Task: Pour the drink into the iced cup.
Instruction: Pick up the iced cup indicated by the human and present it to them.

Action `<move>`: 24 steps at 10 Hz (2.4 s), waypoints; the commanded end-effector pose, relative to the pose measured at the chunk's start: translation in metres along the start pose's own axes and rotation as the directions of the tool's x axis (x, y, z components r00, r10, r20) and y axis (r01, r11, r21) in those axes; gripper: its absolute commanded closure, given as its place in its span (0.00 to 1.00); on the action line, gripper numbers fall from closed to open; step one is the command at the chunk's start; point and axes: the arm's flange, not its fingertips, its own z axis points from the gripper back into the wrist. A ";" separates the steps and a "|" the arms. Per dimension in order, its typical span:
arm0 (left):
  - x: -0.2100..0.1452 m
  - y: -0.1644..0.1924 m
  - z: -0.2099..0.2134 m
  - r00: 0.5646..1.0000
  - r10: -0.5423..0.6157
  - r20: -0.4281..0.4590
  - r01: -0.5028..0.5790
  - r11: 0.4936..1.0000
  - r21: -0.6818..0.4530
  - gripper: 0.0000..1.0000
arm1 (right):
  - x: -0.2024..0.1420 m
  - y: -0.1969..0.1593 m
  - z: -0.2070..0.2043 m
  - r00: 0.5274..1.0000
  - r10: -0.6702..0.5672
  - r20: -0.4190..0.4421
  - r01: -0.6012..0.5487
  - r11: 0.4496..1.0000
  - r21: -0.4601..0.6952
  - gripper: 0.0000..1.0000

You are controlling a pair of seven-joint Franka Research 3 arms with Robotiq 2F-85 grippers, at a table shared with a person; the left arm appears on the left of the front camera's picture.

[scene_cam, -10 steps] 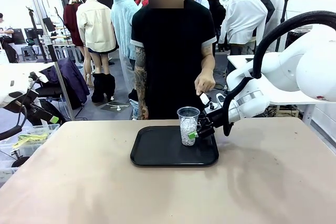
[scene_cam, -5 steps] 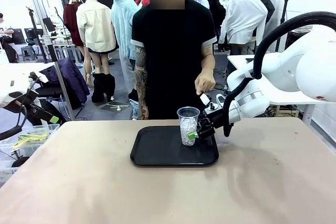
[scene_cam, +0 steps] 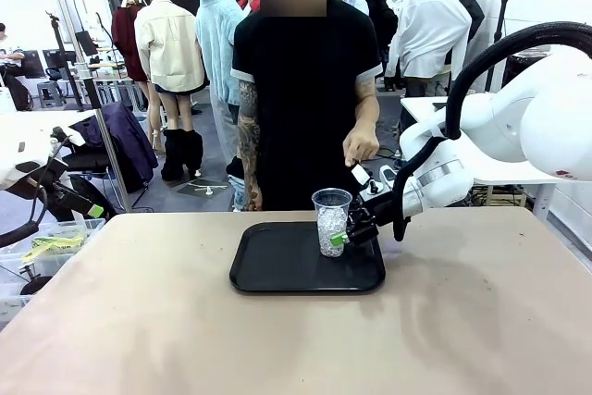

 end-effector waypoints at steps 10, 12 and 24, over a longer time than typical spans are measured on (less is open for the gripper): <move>0.000 0.001 0.002 1.000 -0.002 -0.001 0.002 1.000 0.003 0.00 | -0.001 -0.008 0.004 1.000 0.010 -0.010 -0.010 1.000 0.030 0.12; 0.000 0.001 0.002 1.000 -0.002 -0.001 0.002 1.000 0.003 0.00 | 0.000 -0.008 0.004 1.000 0.014 -0.016 -0.014 1.000 0.026 0.12; 0.000 0.001 0.002 1.000 -0.002 -0.001 0.002 1.000 0.003 0.00 | 0.001 -0.012 0.003 1.000 0.005 -0.022 -0.005 1.000 0.022 0.29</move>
